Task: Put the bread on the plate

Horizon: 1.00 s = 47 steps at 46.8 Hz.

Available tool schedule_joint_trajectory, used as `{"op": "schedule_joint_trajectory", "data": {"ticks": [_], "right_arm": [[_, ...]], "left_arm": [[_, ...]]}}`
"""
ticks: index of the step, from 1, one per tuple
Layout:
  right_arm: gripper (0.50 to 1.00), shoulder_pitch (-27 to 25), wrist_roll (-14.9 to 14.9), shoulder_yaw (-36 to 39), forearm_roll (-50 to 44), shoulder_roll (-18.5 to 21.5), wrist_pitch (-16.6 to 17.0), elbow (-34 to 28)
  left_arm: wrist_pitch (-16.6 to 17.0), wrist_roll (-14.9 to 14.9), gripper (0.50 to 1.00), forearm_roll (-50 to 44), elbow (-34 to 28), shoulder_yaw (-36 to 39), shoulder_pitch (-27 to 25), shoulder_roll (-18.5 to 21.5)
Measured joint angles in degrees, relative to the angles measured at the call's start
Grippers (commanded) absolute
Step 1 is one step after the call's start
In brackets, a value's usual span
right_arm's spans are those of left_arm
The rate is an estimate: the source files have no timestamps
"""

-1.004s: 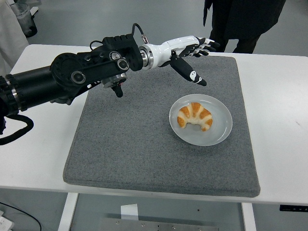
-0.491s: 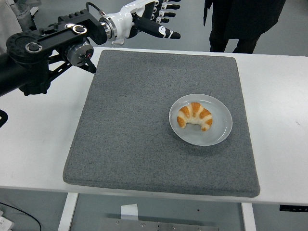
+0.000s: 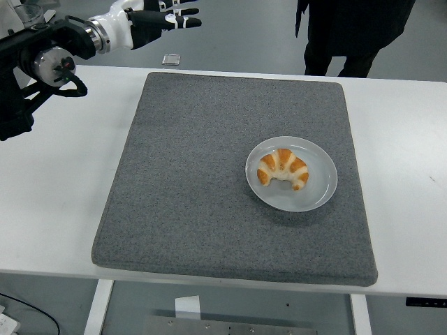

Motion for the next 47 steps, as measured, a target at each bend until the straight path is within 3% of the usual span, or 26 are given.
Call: {"op": "schedule_joint_trajectory", "data": {"ticks": [10,33,47], "right_arm": [[0.932,0.01,0.00,0.00,0.00,0.00,0.00,0.00],[0.932,0.01,0.00,0.07,0.00,0.00,0.00,0.00],[0.932,0.01,0.01,0.00,0.00,0.00,0.00,0.00]], "left_arm": [[-5.83,0.05,0.999,-4.45,5.06,-1.58,1.34,0.16],[-7.34,0.26,0.999,-9.56,5.97,-6.29,8.14,0.19],[-8.45,0.44,0.999,-9.95,7.07,-8.42,9.23,0.16]]}}
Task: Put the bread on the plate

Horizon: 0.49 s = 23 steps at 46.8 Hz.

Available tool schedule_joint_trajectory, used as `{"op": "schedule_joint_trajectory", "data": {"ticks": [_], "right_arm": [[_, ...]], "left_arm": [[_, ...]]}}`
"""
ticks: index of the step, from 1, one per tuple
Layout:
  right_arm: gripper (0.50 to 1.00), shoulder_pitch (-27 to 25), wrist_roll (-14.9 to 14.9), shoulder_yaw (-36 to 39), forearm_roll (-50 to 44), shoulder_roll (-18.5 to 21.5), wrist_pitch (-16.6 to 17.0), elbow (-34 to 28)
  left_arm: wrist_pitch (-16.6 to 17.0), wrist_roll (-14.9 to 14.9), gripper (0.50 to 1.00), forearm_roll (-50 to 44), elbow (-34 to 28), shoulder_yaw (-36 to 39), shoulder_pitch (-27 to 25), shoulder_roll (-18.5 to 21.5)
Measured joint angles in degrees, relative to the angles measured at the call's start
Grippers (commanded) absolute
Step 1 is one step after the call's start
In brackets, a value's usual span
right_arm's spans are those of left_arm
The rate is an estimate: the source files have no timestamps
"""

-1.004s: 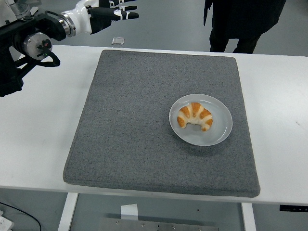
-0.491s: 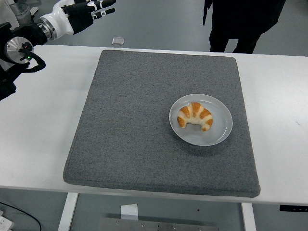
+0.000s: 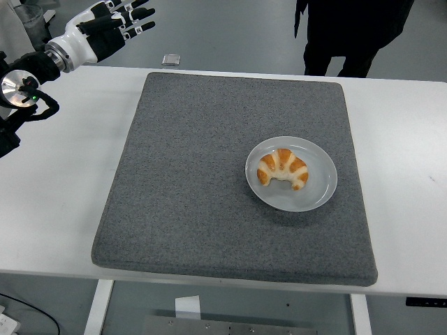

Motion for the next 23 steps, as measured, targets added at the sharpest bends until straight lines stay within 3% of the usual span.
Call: {"op": "schedule_joint_trajectory", "data": {"ticks": [23], "right_arm": [[0.932,-0.04,0.00,0.09,-0.01,0.00,0.09,0.09]], "left_arm": [[0.06,1.30,0.999,-0.01,1.37,-0.06,-0.09,-0.40]]}}
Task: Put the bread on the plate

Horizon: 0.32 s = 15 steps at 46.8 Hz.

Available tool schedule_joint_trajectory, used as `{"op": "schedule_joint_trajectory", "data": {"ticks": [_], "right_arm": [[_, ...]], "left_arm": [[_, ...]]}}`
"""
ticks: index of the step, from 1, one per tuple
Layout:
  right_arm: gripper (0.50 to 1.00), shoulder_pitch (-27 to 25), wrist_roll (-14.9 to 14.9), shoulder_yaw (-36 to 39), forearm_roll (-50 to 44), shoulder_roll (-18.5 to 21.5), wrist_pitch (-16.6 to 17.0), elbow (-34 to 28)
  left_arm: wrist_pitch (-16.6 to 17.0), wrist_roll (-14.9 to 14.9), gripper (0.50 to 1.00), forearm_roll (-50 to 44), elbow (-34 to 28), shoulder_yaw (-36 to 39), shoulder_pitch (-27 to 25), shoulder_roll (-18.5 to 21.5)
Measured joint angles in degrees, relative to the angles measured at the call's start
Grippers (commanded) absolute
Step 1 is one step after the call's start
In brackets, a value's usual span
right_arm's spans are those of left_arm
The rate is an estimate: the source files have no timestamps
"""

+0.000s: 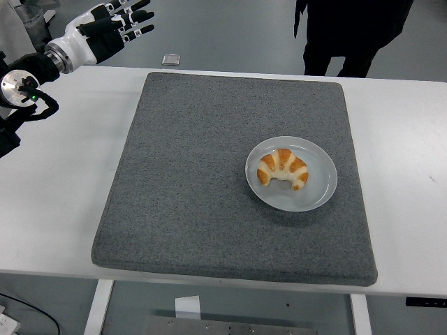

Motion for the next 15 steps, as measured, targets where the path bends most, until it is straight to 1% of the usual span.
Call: {"op": "schedule_joint_trajectory", "data": {"ticks": [15], "right_arm": [[0.932,0.04,0.03,0.24,0.31,0.00,0.00,-0.01]], "left_arm": [[0.08,0.09,0.999,-0.08,0.03,-0.17,0.06,-0.03]]}}
